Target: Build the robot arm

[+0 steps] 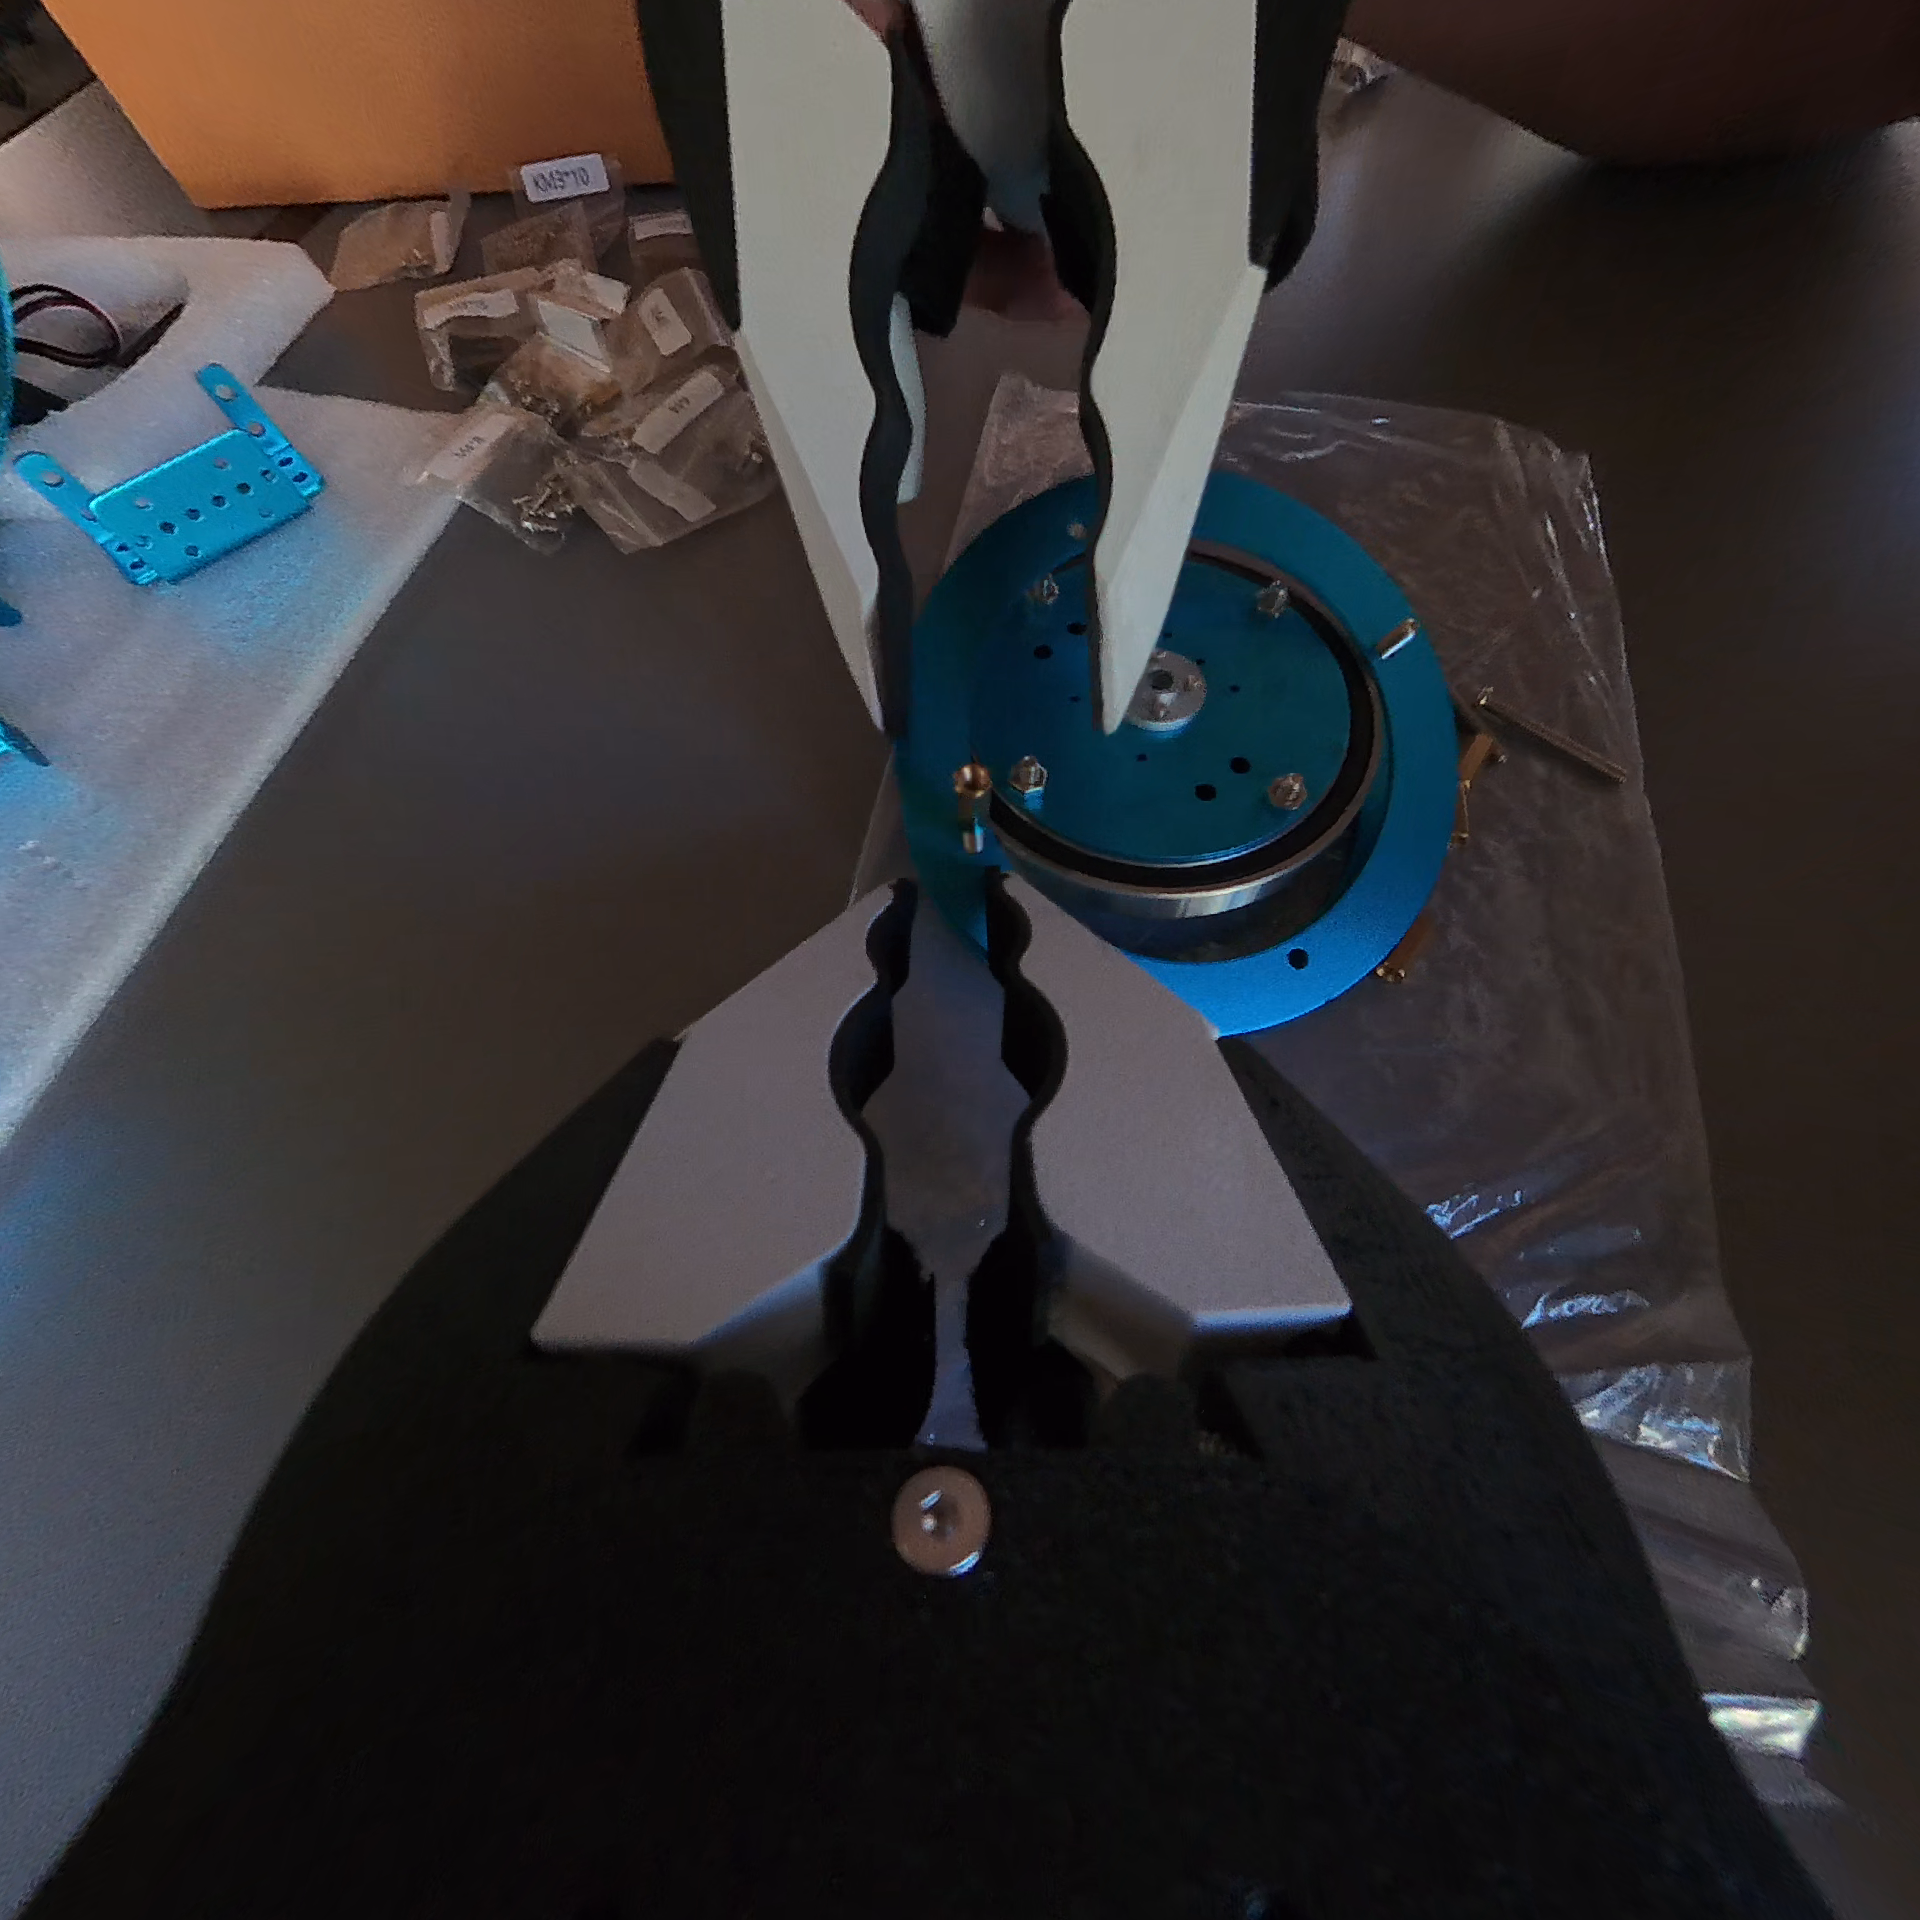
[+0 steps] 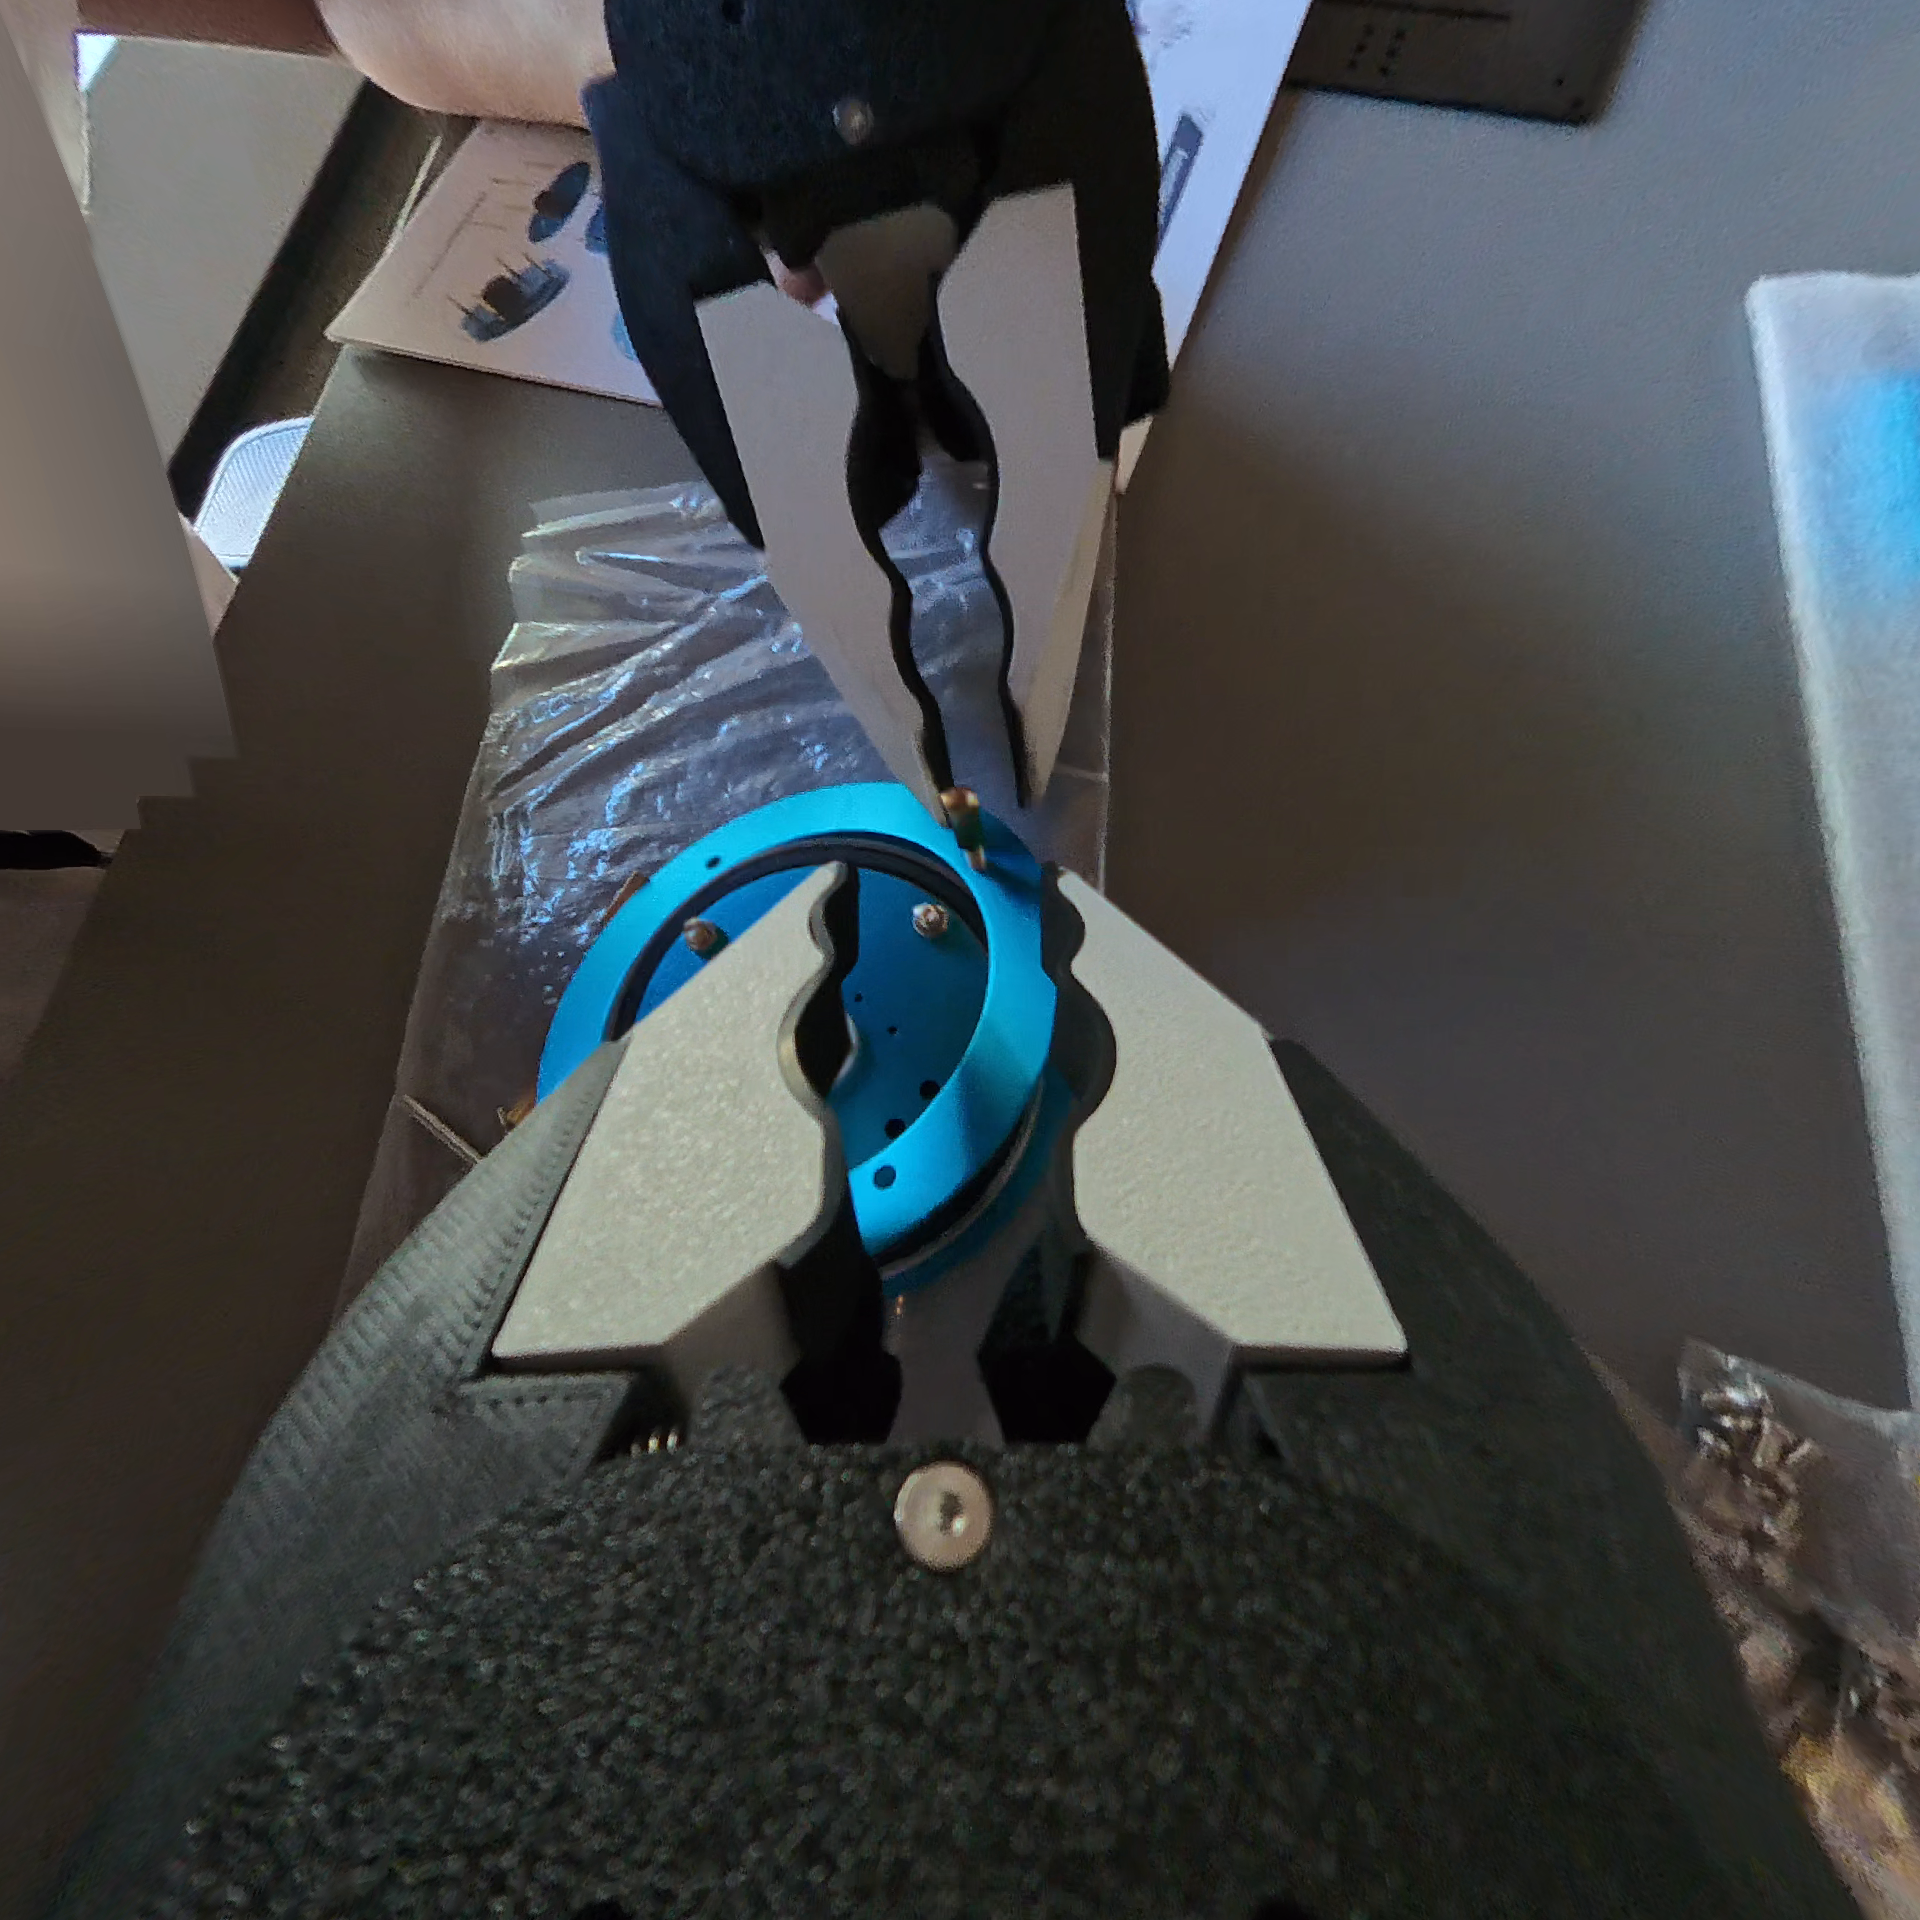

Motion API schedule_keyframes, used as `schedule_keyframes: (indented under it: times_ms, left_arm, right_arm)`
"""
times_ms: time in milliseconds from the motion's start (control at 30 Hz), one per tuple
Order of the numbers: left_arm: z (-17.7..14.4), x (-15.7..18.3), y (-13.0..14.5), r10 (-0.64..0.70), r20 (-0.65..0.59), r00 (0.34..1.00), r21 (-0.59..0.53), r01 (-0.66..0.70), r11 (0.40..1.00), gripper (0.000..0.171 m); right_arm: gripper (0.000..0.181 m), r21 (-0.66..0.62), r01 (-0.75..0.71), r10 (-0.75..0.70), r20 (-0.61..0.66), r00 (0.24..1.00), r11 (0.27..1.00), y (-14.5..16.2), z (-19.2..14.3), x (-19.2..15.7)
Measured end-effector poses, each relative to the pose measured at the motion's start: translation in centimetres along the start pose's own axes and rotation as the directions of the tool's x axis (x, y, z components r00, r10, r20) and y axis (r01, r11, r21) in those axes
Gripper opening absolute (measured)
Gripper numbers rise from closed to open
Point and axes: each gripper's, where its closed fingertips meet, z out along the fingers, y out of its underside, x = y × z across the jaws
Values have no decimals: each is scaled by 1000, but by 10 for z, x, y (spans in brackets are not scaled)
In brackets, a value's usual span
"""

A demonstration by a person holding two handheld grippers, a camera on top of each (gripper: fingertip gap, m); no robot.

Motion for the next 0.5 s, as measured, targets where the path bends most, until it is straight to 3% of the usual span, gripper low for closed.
schedule_keyframes:
  times_ms: [167,267,333,500]
  left_arm:
    - [-16,-9,-11,-136,-16,991,46,137,990,15]
    - [-32,13,-12,-307,-151,940,-4,310,951,24]
    - [-37,16,-1,-390,-117,913,-24,390,920,26]
    - [-29,32,10,-537,-124,834,5,542,840,39]
  right_arm:
    - [33,63,-68,72,-57,996,996,4,-26,4]
    - [33,121,-100,116,-137,984,988,14,-49,1]
    - [33,175,-110,140,-170,976,979,24,-58,-9]
    - [63,194,-20,82,-316,945,981,56,-58,-38]
